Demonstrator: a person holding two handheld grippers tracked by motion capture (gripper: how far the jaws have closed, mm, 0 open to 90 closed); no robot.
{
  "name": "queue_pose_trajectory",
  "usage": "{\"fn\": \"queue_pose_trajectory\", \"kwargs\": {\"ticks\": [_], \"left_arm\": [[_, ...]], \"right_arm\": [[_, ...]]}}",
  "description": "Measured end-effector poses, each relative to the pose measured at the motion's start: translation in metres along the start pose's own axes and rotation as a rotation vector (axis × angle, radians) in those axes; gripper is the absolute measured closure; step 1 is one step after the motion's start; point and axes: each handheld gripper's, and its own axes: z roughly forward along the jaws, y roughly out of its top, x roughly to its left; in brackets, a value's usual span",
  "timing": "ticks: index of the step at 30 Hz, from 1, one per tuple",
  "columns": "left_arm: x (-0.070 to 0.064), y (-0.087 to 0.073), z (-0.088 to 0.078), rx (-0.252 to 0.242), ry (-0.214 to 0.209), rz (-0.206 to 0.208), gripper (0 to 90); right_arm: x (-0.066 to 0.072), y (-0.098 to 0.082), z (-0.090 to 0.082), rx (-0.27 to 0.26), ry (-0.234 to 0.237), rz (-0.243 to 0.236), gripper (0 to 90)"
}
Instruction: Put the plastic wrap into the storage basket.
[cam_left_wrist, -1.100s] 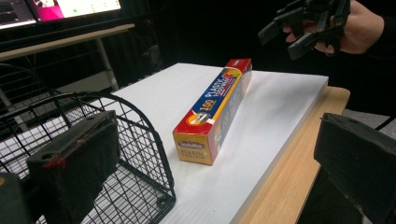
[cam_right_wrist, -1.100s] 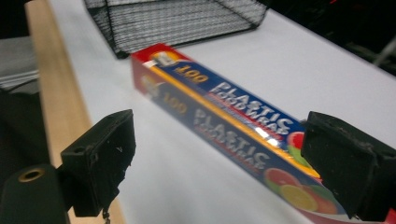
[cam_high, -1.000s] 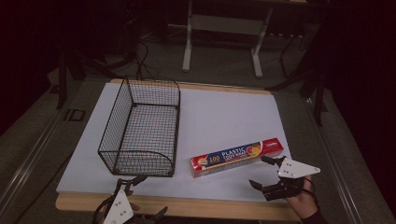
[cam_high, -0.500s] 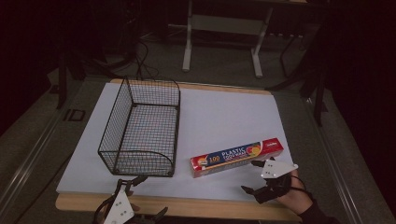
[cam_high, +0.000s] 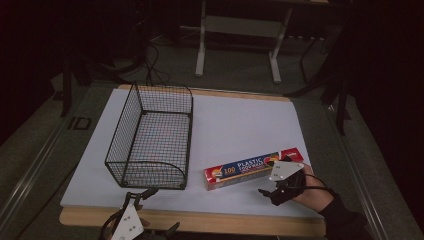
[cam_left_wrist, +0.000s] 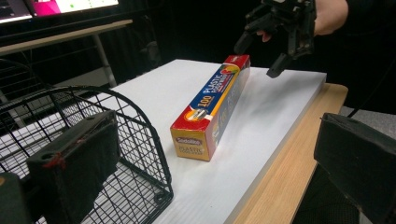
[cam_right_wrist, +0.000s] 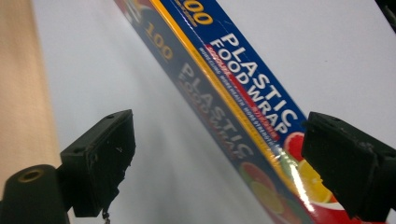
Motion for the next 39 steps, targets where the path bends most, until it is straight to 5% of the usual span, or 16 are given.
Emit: {"fn": "queue_pose_trajectory", "kwargs": {"ticks": [23, 34, 39], "left_arm": [[-0.002, -0.002, -0.004, 0.021, 0.016, -0.004, 1.0], [-0.002, -0.003, -0.005, 0.027, 0.022, -0.007, 0.9], [-0.002, -0.003, -0.004, 0.031, 0.020, -0.006, 1.0]], "right_arm": [[-0.035, 0.035, 0.044, 0.203, 0.094, -0.203, 13.9], [-0.046, 0.047, 0.062, 0.279, 0.162, -0.290, 16.3], [-0.048, 0.053, 0.071, 0.298, 0.237, -0.304, 19.9]]}}
